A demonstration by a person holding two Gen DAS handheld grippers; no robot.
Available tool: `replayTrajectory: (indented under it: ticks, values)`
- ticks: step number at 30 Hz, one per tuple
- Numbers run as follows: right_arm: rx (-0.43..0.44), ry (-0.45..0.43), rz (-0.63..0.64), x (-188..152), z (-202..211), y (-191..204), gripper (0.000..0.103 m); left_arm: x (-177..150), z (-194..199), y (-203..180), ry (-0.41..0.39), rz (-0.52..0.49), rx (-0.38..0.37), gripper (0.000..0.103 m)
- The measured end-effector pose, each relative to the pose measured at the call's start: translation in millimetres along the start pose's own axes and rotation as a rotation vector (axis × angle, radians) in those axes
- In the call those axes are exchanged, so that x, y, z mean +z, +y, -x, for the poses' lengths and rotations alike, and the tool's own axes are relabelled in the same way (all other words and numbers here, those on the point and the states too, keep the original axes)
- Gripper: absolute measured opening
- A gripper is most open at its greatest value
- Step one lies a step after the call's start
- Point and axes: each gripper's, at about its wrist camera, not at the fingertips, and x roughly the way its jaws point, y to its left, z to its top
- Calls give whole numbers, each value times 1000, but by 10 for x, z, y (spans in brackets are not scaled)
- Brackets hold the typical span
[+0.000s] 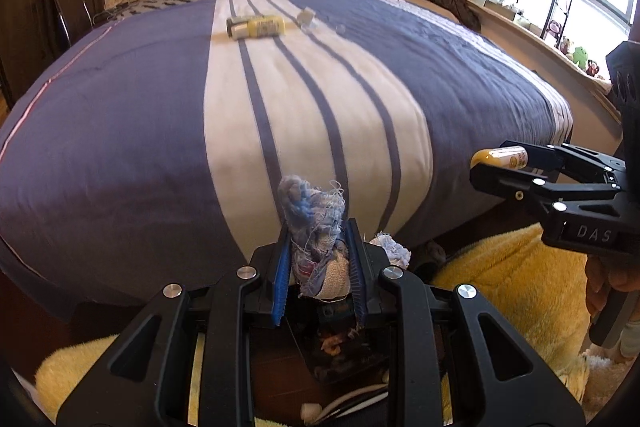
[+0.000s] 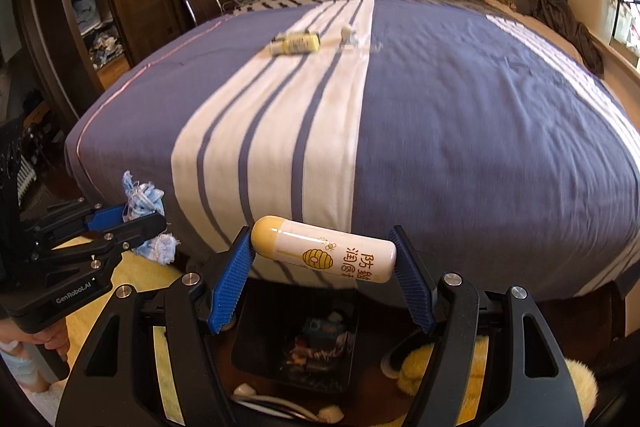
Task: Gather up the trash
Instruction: 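Carry the wrapper in the left tool while the right tool carries the tube to the bin, then open the left tool over the bin while the right tool releases the tube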
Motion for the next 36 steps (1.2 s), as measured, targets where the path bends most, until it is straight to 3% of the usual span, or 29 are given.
replayTrajectory:
  ticks: [9, 22, 28, 36]
  values:
    - [1, 128, -14, -385, -363, -21, 69, -486, -486, -5, 160, 20, -35, 24]
    - [31, 310, -98, -802, -1018, -119, 69, -900, -1209, 0, 364, 35, -82, 24]
    - [41, 389, -114, -893, -1272, -124, 69, -965, -1415, -24, 431, 44, -120, 24]
    - [64, 424, -95, -854, -1471, -65, 69, -957, -1524, 7, 455, 63, -118, 25]
